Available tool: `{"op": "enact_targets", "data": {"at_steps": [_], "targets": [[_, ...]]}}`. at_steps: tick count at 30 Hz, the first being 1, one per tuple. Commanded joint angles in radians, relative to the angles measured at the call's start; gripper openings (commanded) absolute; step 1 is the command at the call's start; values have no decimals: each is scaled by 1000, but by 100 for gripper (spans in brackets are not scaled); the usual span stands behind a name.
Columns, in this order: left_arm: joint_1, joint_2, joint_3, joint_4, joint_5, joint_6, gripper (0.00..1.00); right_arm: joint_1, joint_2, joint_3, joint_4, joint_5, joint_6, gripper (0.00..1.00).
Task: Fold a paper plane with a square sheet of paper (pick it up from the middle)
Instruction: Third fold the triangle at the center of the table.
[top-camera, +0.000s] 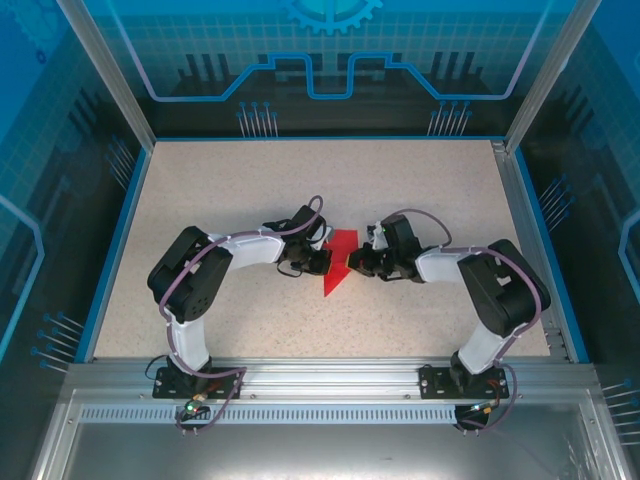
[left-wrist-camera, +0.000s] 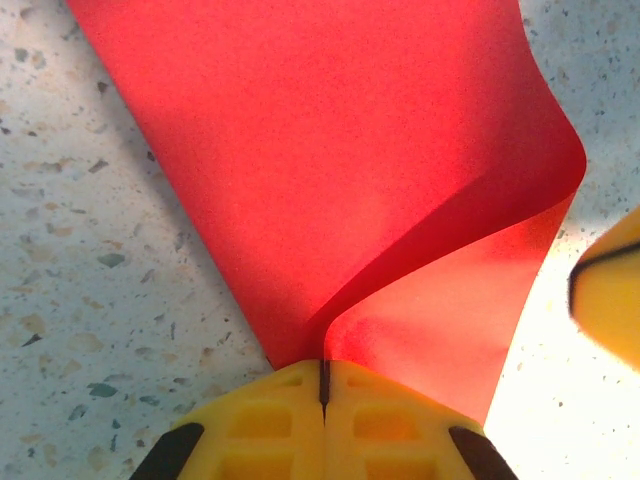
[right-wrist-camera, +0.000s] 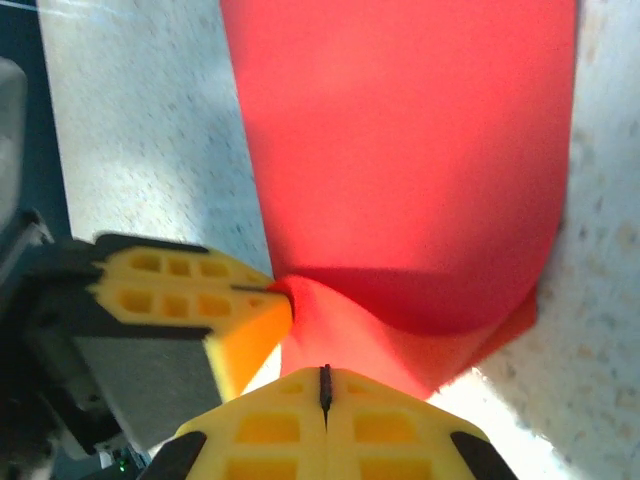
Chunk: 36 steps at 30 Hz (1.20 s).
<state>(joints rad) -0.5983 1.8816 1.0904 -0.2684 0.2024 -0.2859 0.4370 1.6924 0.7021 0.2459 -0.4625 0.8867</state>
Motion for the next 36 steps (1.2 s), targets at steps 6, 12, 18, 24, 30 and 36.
{"op": "enact_targets", "data": {"at_steps": [6,12,18,24,30,36], "targets": [[-1,37,-4,-69,6,22,0,-34,86,60,10,-55,-36,0],[0,36,-11,-70,-1,22,1,-39,154,55,1,-8,-58,0],[0,30,-12,-70,-4,22,1,-41,110,75,-30,-31,-56,1],[-1,31,-6,-75,-6,27,1,-80,38,87,-64,-45,-83,2],[-1,33,-1,-78,-4,26,1,-92,85,94,-47,-78,-94,1],[-1,36,2,-80,-2,27,1,-91,135,86,-35,-63,-94,1]]}}
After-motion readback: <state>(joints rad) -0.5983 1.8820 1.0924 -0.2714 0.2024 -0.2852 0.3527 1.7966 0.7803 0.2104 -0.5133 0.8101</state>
